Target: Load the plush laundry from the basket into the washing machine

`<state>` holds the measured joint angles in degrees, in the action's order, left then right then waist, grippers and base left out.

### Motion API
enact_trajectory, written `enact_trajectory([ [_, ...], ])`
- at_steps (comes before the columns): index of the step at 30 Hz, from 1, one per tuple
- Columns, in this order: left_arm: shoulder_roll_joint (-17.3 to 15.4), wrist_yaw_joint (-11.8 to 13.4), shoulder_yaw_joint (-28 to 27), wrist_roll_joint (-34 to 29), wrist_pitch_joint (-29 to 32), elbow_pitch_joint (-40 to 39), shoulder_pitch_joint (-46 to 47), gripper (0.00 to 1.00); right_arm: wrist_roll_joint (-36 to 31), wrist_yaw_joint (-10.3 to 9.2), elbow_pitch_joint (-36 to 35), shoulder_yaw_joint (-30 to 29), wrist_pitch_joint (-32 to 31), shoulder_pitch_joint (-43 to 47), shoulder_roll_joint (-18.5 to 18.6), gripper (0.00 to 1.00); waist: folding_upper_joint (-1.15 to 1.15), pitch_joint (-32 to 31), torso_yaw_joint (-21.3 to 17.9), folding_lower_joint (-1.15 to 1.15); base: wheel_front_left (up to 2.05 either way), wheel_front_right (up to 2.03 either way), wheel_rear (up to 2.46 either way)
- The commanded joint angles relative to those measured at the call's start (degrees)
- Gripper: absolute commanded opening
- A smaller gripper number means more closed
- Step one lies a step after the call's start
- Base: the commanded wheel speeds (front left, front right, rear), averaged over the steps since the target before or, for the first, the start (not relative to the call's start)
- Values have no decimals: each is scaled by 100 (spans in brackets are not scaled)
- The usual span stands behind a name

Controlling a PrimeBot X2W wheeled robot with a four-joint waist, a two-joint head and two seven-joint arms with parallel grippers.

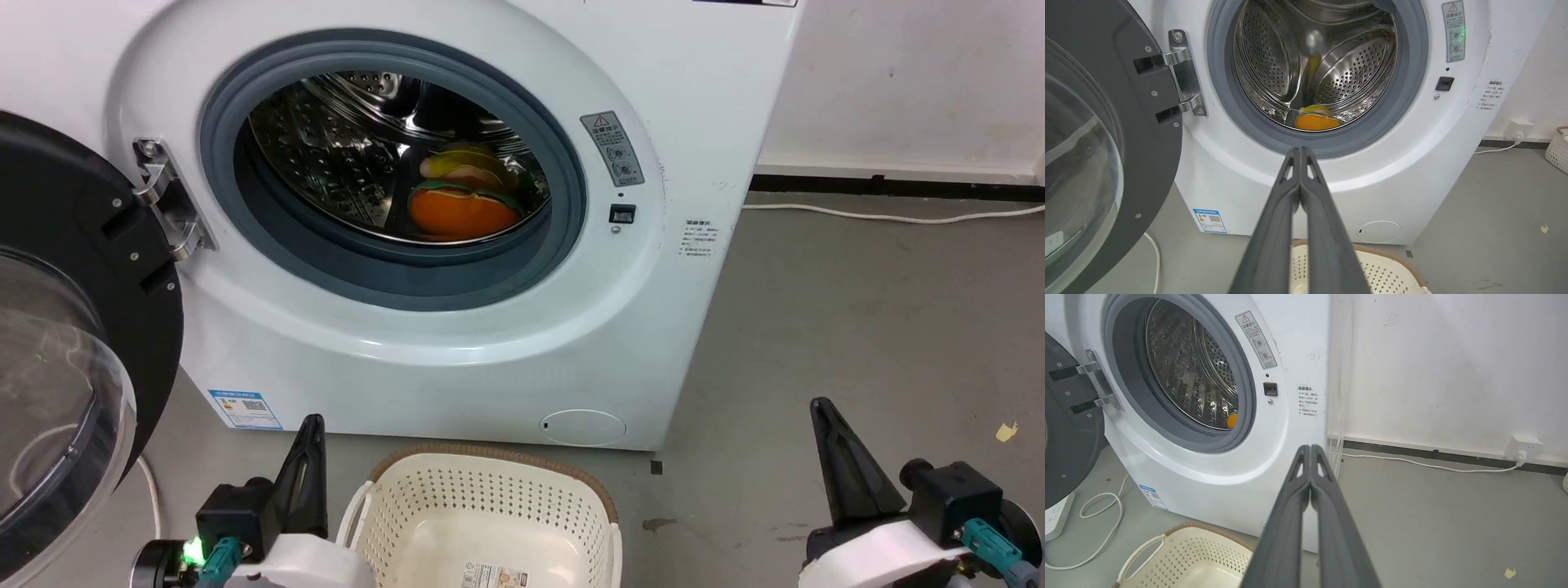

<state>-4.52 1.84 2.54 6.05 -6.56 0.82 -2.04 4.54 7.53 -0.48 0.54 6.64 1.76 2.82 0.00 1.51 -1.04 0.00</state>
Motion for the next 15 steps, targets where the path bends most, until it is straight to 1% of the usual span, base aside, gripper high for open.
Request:
enact_trajectory([
  [1, 14, -15, -39, -48, 16, -26, 100, 0, -28, -2, 20, -6, -19, -70, 3, 0, 0, -2, 1, 0, 0, 0, 0],
  [15, 53, -58, -94, -190, 179, -40, 126, 0, -137, -3, 27, -19, -184, -97, 4, 0, 0, -40, 28, 0, 0, 0, 0],
])
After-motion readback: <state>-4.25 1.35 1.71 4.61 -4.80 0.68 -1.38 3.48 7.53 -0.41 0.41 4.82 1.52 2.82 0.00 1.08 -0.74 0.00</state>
